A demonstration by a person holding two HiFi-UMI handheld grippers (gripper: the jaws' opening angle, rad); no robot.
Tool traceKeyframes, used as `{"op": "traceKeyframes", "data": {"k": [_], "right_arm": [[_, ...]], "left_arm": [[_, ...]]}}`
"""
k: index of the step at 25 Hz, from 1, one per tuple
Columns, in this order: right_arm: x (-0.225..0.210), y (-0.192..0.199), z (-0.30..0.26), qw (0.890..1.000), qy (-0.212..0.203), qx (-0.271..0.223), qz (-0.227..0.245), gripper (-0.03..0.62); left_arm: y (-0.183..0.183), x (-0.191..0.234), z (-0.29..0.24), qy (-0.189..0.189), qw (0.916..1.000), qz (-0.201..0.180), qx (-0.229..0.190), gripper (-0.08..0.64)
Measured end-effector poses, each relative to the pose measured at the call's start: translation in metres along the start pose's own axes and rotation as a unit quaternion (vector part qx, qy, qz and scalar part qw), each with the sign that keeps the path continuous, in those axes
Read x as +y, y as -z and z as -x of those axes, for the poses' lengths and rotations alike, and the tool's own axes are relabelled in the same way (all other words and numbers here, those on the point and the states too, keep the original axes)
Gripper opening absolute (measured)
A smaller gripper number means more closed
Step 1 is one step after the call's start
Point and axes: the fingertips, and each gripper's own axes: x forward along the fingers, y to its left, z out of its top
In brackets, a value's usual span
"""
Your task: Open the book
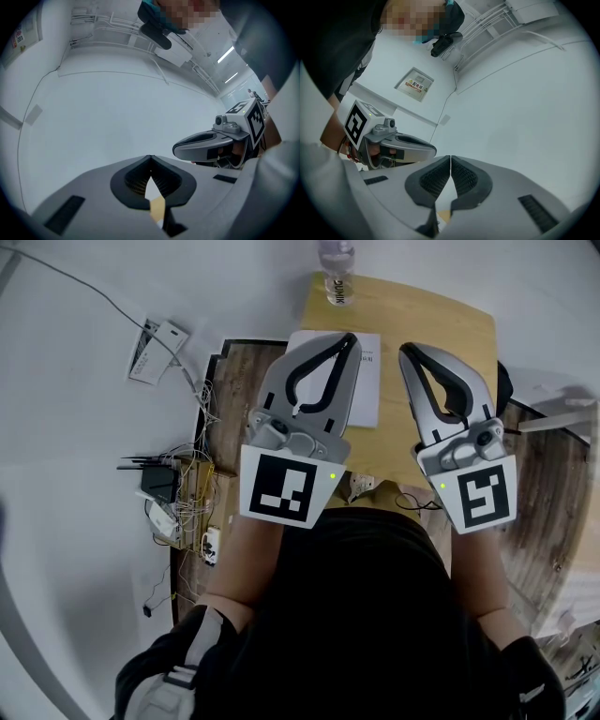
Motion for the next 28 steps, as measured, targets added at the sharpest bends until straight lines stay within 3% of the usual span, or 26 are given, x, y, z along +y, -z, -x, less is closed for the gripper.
{"op": "traceKeyframes", "data": {"k": [17, 28], "right_arm": [[-0.0096, 0.0062, 0.0003, 1.0, 0.019, -0.006, 0.0, 0.031], [-0.0035, 0.0084, -0.0055, 1.0, 0.003, 0.002, 0.012, 0.029]], "left_arm": [[0.0062, 0.0021, -0.0036, -0.007, 1.0, 0.003, 0.004, 0.011], [0.0082, 0.0068, -0.0046, -0.011, 0.9999, 0.011, 0.003, 0.011]]}}
